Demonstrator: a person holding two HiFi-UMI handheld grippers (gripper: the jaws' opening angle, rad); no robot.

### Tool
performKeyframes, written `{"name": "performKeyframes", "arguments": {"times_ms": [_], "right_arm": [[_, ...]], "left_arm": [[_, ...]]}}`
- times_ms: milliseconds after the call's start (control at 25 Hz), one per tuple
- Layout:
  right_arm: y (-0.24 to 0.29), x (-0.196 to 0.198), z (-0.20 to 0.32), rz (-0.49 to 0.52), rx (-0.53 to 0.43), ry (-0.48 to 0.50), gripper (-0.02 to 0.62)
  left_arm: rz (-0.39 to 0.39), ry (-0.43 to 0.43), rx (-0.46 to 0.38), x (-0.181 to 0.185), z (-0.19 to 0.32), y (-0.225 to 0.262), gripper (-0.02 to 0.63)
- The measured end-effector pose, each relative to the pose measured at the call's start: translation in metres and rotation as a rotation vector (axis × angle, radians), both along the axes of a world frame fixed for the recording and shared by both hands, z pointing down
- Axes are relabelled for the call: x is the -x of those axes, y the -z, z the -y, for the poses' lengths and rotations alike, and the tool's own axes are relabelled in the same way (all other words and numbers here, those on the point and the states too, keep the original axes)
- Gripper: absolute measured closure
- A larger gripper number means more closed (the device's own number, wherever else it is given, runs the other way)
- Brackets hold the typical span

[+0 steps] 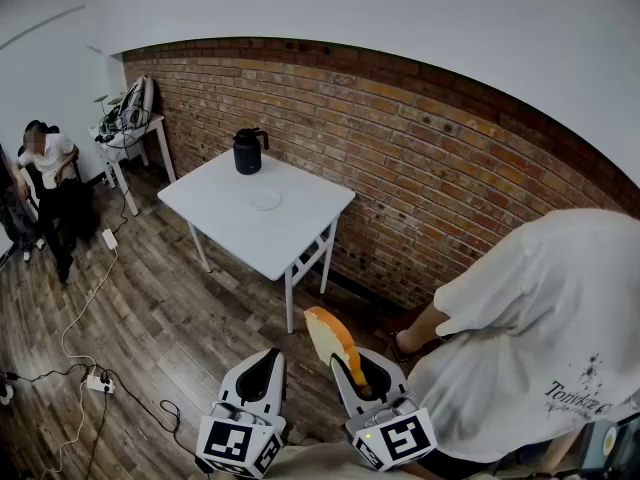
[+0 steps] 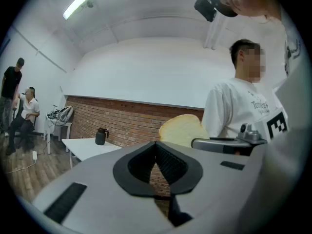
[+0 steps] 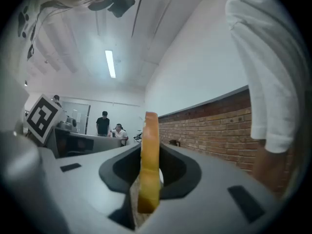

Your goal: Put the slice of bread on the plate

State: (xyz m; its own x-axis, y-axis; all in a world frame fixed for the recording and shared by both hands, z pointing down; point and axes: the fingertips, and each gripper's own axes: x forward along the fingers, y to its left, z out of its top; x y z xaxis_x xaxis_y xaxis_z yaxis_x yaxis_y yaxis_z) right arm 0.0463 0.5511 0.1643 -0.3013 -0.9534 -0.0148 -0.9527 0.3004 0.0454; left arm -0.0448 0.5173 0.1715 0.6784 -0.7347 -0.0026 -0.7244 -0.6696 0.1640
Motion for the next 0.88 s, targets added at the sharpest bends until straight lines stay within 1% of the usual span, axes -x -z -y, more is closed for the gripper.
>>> {"name": "performKeyframes", "arguments": {"times_ms": [480, 640, 880], "right_arm": [[-0.001, 0.011, 0.008, -0.005, 0.007, -0.01, 0.503], [-0.004, 0.02, 0.015, 0.009, 0.013, 0.0, 0.502], [0.0, 0.025, 0.026, 0.02, 0.002, -0.029, 0.502]], "left_arm": [[-0.003, -0.02, 0.016, 0.008, 0.008, -0.004, 0.595], [-0.001, -0.014, 0.028, 0.019, 0.015, -0.008, 0.595], [-0.007, 0.005, 0.024, 0.042, 0.031, -0.007, 0.595]]}}
